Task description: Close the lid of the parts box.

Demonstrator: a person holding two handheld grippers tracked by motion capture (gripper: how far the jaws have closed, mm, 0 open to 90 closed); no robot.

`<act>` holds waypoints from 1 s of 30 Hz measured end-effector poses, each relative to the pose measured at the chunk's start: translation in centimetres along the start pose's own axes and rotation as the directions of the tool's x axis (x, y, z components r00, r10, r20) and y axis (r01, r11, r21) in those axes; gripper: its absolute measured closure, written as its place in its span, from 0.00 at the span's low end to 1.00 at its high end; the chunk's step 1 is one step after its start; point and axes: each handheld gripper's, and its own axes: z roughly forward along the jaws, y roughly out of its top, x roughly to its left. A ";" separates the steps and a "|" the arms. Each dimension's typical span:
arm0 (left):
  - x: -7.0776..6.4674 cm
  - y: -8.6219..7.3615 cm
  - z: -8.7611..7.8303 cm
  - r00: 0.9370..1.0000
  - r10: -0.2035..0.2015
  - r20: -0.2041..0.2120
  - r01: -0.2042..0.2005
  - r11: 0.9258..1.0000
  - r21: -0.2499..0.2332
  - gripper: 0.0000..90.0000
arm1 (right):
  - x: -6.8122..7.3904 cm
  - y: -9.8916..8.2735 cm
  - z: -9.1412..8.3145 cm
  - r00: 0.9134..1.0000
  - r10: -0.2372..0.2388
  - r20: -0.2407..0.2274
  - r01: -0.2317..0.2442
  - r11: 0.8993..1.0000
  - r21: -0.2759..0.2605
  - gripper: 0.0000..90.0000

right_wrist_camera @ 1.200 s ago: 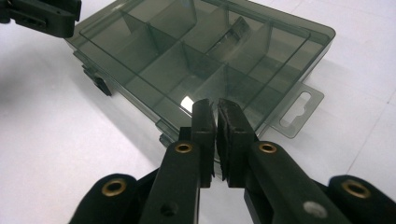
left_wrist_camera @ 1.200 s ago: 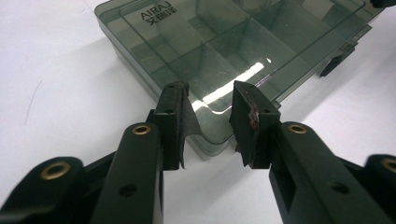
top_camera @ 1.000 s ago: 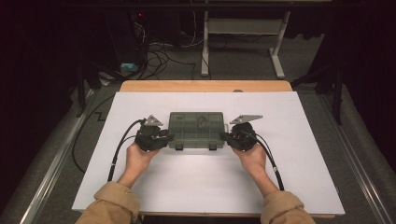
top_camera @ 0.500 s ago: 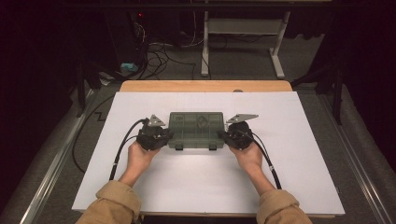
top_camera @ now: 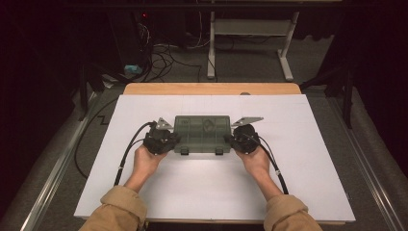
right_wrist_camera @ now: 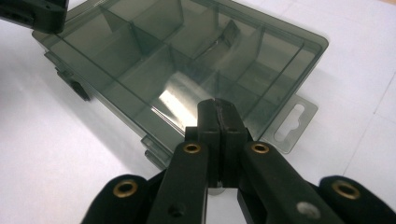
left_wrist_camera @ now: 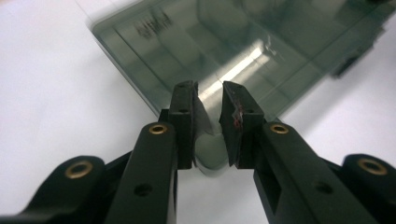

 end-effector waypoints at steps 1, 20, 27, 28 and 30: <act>0.0 -0.1 -0.1 1.000 0.011 0.002 -0.011 1.000 -0.006 0.83 | 0.1 -0.2 -0.1 1.000 -0.005 -0.005 0.005 1.000 -0.007 1.00; 0.5 0.2 -2.0 0.995 -0.070 0.072 0.074 0.996 -0.052 0.56 | -0.5 -0.8 -2.1 1.000 -0.002 -0.026 0.000 0.998 -0.066 0.82; 0.8 0.1 -3.9 0.994 -0.069 0.087 0.079 0.990 -0.116 0.51 | -1.4 -2.3 -4.1 0.999 0.024 -0.030 -0.027 0.994 -0.102 0.73; 0.9 0.1 -4.1 0.995 -0.063 0.083 0.073 0.990 -0.123 0.50 | -1.5 -2.5 -4.3 0.999 0.028 -0.031 -0.031 0.994 -0.105 0.72; 0.9 0.0 -4.4 0.995 -0.063 0.080 0.073 0.989 -0.129 0.49 | -1.7 -2.9 -4.8 0.999 0.032 -0.033 -0.036 0.993 -0.115 0.70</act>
